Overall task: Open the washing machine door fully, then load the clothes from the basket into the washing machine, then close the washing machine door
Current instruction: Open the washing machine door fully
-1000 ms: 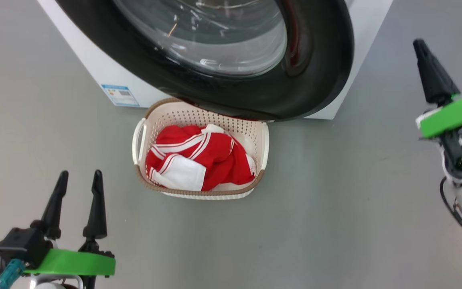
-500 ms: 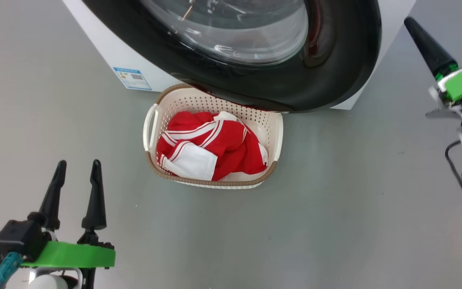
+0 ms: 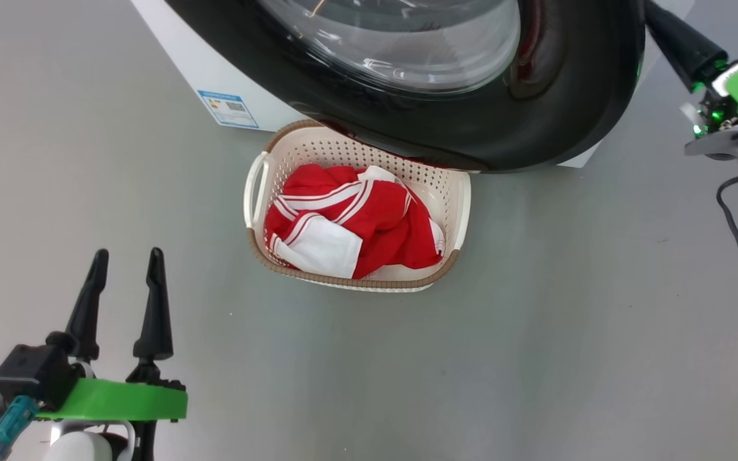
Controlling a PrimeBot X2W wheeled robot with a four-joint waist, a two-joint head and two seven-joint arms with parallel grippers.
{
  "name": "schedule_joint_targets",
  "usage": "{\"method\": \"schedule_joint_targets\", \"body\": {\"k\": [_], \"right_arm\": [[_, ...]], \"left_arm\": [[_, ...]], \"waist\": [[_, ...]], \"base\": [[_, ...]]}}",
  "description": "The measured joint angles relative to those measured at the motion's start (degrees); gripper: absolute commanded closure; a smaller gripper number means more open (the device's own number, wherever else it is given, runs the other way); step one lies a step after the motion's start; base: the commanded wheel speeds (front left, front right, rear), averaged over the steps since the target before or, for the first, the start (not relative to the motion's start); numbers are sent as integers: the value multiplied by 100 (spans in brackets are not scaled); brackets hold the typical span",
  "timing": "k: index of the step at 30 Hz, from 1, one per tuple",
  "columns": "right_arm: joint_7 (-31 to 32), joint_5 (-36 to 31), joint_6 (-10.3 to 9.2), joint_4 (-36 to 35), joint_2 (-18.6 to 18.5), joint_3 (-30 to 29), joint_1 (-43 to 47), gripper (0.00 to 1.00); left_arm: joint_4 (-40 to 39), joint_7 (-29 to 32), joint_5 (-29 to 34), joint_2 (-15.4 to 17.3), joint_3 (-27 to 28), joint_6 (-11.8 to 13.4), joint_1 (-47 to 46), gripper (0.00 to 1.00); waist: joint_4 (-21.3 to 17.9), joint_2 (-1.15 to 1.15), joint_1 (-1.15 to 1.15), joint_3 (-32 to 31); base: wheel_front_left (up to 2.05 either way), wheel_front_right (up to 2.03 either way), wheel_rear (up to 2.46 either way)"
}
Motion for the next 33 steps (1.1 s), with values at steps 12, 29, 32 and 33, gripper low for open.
{"method": "schedule_joint_targets", "body": {"k": [12, 29, 32, 33], "right_arm": [[893, 280, -1, 63, 53, 22, 155, 100], [1742, 398, -1, -509, 408, 181, 1042, 100], [1798, 400, -1, -619, 454, 176, 1223, 100], [1825, 400, -1, -646, 470, 175, 1284, 100]], "left_arm": [[123, 0, 1, -52, 52, 0, 32, 0], [186, 0, 11, -67, 99, 0, 286, 0], [198, 0, 19, -65, 114, 0, 329, 0], [198, 0, 20, -64, 119, 0, 355, 0]], "waist": [[16, 0, 0, -242], [-49, 0, 1, -696], [-16, 0, 0, -777], [-4, 0, 0, -810]], "base": [[0, 0, 0], [0, 0, 0], [0, 0, 0], [0, 0, 0]]}}
